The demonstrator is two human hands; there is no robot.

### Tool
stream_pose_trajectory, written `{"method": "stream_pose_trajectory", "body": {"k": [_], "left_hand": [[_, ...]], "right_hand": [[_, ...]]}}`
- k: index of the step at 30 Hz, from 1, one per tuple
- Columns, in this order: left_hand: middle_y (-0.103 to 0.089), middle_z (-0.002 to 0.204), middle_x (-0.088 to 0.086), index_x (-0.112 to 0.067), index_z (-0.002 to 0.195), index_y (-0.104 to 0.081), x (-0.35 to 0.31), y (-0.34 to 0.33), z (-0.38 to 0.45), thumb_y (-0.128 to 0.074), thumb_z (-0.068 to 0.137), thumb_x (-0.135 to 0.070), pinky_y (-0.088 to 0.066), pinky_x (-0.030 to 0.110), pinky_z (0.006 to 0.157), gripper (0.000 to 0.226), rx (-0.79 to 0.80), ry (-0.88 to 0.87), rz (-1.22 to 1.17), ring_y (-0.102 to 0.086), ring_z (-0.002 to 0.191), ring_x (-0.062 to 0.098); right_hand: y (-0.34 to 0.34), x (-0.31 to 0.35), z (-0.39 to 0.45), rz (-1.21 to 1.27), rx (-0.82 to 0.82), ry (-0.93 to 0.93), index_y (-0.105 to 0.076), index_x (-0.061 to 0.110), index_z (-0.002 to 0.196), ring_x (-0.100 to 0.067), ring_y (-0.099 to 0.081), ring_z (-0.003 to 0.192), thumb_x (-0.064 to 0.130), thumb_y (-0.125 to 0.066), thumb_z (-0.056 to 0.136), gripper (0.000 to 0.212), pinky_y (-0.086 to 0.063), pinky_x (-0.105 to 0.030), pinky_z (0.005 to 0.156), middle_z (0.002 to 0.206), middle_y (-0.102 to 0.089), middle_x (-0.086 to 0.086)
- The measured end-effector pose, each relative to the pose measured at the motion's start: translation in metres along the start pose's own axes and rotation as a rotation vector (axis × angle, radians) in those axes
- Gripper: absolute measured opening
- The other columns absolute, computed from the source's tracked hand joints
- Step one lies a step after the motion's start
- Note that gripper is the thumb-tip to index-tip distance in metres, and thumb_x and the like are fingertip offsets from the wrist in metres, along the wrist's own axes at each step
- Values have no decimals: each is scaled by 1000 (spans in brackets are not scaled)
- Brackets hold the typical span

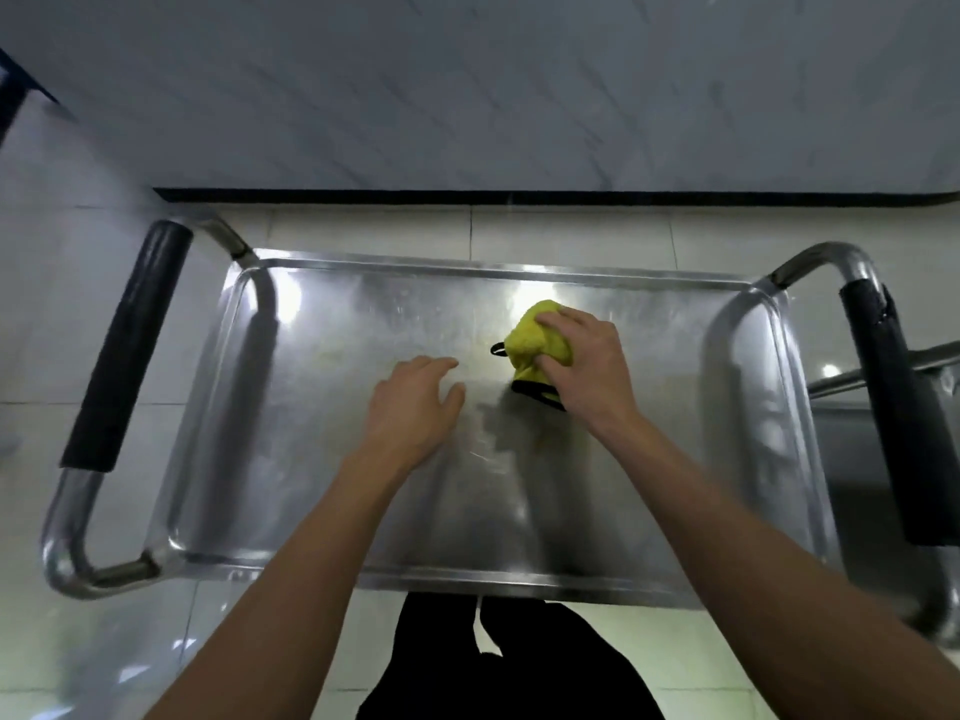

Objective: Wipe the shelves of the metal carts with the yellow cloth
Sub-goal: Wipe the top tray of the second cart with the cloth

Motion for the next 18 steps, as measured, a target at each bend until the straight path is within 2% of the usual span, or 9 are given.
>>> {"method": "stream_pose_trajectory", "body": {"k": [6,9,12,14,18], "left_hand": [[-57,142,-1,-28,139,-55,16,5,68,-50,99,-44,-42,46,107,44,-3,-57,-56,-48,131,24],[-57,142,0,-28,138,-56,17,2,96,-51,98,-42,-42,46,107,43,20,-58,-60,-48,132,24],[-56,142,0,-27,138,-56,17,-2,116,-51,98,-39,-41,45,107,42,31,-48,-69,-47,132,25],[-57,141,1,-26,137,-57,12,-4,126,-51,98,-36,-41,44,106,40,21,-62,-73,-47,131,25],[-59,137,0,-25,135,-59,-10,-8,142,-46,100,-28,-42,45,103,37,19,-137,-22,-49,127,26]], "right_hand": [[-18,4,59,-24,-104,-96,-60,32,131,-26,-43,122,27,-71,82,50,-39,-42,105,138,-53,3],[-41,-4,78,-55,-83,-141,-57,31,134,-27,-42,123,33,-67,86,49,-39,-42,105,140,-50,2],[-65,-17,83,-151,-23,-179,-51,31,140,-27,-35,134,44,-53,95,47,-36,-45,106,149,-43,1],[-73,-22,79,-238,-10,-130,-49,30,142,-27,-30,140,45,-47,98,46,-30,-45,109,153,-39,-2],[-89,-24,66,-346,68,30,-44,27,146,-28,-20,149,39,-47,99,49,-19,-49,118,161,-28,-6]]}}
Point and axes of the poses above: each hand's wrist, its own z-axis towards the middle knuckle, its own y-axis out of the back of the hand, x = y × z, the point moved 9 cm from there along z, towards the middle knuckle
